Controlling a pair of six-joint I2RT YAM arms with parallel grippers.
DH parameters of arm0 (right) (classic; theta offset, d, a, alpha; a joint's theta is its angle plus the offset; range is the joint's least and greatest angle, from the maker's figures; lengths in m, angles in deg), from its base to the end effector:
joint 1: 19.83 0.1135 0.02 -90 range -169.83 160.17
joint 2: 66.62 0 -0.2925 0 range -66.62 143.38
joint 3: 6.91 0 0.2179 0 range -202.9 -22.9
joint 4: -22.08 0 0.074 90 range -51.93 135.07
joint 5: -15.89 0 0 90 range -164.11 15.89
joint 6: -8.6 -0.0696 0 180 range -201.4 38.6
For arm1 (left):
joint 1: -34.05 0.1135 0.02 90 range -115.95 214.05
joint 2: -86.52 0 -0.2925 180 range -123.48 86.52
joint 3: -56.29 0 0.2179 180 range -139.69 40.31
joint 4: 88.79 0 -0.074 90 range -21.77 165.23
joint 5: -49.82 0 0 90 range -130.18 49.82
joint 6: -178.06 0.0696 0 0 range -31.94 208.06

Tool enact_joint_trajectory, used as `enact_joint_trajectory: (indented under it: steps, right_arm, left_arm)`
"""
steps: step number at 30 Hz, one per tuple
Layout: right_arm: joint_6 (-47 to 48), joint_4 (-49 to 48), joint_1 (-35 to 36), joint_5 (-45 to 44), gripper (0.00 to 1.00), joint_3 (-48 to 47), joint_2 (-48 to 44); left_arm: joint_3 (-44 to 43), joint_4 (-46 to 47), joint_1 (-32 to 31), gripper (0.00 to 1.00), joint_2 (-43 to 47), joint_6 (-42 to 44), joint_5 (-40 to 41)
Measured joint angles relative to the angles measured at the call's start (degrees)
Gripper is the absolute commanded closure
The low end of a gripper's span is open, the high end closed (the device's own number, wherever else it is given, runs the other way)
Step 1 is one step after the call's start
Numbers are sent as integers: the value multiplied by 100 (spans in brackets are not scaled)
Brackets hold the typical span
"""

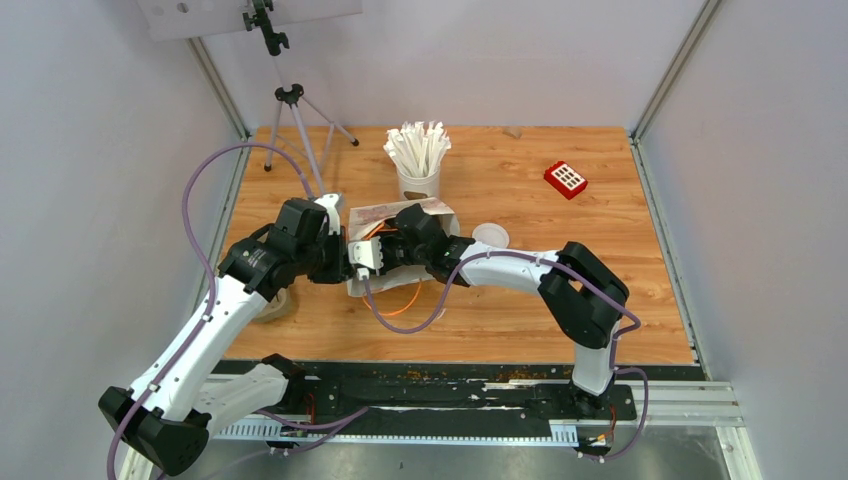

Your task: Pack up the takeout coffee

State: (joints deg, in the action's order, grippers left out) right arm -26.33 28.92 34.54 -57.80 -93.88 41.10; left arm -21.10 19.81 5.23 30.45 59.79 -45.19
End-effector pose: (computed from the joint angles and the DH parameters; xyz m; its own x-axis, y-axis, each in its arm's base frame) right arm 0.2390 0.3671 0.2497 0.6039 -0.5081 -0.6141 -0.7509 -0.1043 -0.6521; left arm 0.1300 -0.0785 0.3255 -0.8425 -0.0750 -0.5335 0.1479 0.9200 -0.3629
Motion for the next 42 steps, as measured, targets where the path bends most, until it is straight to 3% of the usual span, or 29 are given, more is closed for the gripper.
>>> enact_joint_trajectory:
  steps: [8, 28, 42]
  right_arm:
    - [4, 177, 4, -35, 59, 0, -74]
    - [-404, 2782, 9, 173, 60, -101, -1720]
    - [-890, 3585, -46, -129, 60, -566, -2251]
  left_arm:
    - [0, 2, 4, 100, 0, -13, -46]
    - [-372, -260, -42, 100, -92, -59, -568]
    - [-522, -485, -42, 100, -68, -144, -568]
